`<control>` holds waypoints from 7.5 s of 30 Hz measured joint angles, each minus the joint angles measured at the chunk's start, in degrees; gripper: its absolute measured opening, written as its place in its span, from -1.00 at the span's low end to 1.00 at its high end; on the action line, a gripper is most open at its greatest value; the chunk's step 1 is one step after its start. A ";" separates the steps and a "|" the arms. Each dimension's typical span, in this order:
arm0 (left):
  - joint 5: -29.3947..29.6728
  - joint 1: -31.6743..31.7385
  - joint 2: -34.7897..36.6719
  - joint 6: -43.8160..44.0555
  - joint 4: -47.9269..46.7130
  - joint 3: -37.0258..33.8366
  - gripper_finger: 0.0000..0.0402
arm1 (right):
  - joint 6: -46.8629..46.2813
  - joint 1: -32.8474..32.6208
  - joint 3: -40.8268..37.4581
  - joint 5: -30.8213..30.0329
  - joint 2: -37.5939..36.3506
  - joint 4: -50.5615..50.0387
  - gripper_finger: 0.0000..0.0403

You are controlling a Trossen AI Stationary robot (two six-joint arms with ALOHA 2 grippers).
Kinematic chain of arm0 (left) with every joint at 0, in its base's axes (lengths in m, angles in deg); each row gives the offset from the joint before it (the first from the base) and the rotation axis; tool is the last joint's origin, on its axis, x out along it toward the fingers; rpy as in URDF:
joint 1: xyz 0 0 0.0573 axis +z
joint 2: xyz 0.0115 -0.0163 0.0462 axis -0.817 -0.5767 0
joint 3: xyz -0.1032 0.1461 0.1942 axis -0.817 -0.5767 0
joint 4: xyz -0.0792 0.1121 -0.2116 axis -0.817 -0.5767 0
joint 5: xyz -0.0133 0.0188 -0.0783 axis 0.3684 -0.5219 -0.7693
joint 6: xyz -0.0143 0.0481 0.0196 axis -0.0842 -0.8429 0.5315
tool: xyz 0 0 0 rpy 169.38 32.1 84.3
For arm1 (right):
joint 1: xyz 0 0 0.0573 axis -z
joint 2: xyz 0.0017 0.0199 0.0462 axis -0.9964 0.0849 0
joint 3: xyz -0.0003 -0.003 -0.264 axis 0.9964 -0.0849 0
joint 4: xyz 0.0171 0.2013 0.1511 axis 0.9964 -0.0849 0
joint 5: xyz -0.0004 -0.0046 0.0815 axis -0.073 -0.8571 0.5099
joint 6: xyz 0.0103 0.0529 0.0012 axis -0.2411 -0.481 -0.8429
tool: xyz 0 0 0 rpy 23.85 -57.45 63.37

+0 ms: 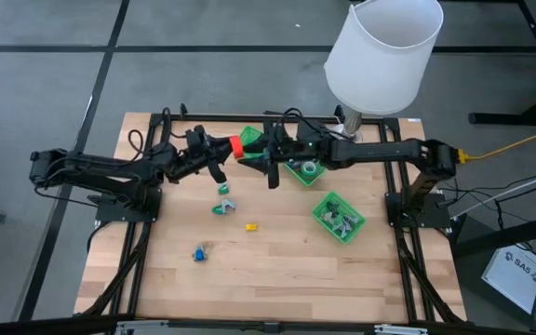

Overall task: Pick and place Stapler, Stapler remover, tape
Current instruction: Put the red tape into the middle basket, then put the yellow stapler into the top basket

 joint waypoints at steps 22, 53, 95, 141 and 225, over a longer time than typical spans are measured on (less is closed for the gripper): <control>-8.53 0.39 -0.66 2.81 -1.46 -0.11 -0.60 | -2.21 0.35 0.00 2.87 1.58 0.91 -0.78; -15.75 0.46 29.21 9.14 -42.18 -0.09 -0.15 | -1.83 11.90 0.02 -3.70 -8.04 -60.23 -0.78; -17.89 -0.11 43.76 1.09 -7.54 -28.39 -0.14 | 3.16 19.44 0.02 0.36 -0.81 -63.74 -0.75; -19.51 -0.04 43.66 -4.08 -14.03 -28.39 -0.14 | 22.02 24.98 0.00 8.52 2.70 -66.98 -0.46; -19.49 -0.04 43.67 -4.08 -14.00 -28.39 -0.14 | 29.03 -0.92 9.14 -6.57 6.43 -46.63 0.03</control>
